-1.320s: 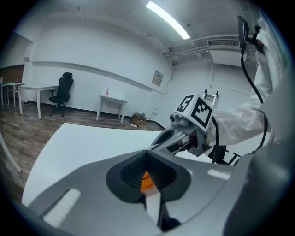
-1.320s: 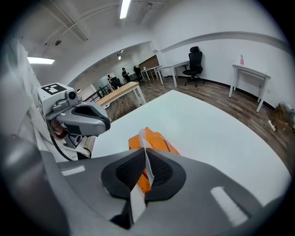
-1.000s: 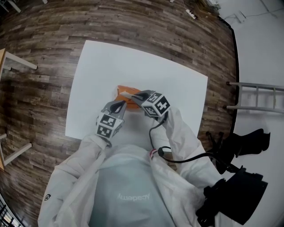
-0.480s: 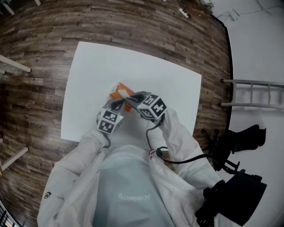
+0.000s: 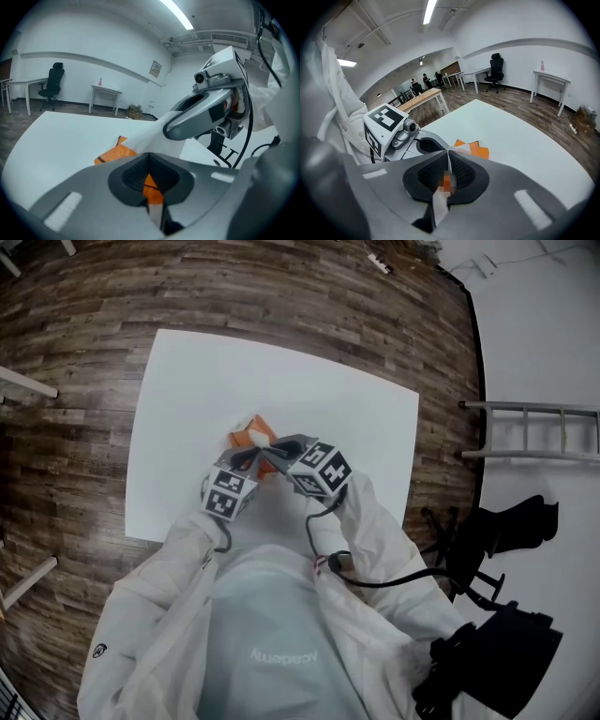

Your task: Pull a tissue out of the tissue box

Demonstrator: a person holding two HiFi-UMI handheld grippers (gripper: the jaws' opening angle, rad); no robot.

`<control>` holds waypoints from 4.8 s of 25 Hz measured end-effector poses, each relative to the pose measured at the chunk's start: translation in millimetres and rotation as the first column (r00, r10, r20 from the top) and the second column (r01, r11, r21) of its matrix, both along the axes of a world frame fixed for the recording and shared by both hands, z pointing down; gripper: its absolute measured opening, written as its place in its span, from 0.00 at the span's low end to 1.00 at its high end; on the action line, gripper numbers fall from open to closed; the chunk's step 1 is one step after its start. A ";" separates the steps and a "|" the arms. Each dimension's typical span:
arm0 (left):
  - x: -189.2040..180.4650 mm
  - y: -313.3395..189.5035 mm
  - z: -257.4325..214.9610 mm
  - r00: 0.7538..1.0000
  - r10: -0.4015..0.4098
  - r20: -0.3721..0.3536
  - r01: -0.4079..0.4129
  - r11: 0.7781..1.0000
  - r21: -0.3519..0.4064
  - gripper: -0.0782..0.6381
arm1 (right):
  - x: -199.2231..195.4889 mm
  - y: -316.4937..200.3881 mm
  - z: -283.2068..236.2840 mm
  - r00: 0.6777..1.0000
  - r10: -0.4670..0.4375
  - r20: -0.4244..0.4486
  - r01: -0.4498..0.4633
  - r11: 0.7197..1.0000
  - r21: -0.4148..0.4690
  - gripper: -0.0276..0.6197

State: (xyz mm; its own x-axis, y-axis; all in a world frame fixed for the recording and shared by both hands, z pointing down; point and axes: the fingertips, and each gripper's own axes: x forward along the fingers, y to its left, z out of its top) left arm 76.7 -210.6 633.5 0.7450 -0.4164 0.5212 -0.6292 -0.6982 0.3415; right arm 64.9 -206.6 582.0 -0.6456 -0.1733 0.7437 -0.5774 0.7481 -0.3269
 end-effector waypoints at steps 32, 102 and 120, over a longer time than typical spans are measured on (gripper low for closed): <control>2.2 2.2 8.3 0.998 0.068 0.020 -0.068 0.998 0.005 0.11 | 4.4 4.1 -43.4 0.994 0.104 0.038 -0.107 0.991 0.077 0.05; -40.8 6.8 -62.4 0.991 0.104 0.086 -0.118 0.976 0.184 0.11 | 54.6 16.4 -118.8 0.910 0.345 0.230 -0.401 0.873 0.276 0.05; -70.0 -23.2 -109.3 0.996 0.032 0.083 -0.053 0.963 0.264 0.11 | 78.4 16.1 -121.5 0.831 0.451 0.324 -0.542 0.786 0.298 0.05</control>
State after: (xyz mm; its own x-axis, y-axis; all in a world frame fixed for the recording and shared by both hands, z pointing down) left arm 6.7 -233.8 524.1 0.7271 -0.5162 0.4525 -0.6138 -0.7841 0.0918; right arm 143.2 -190.5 460.5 -0.5320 -0.7423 0.4074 -0.8467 0.4654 -0.2578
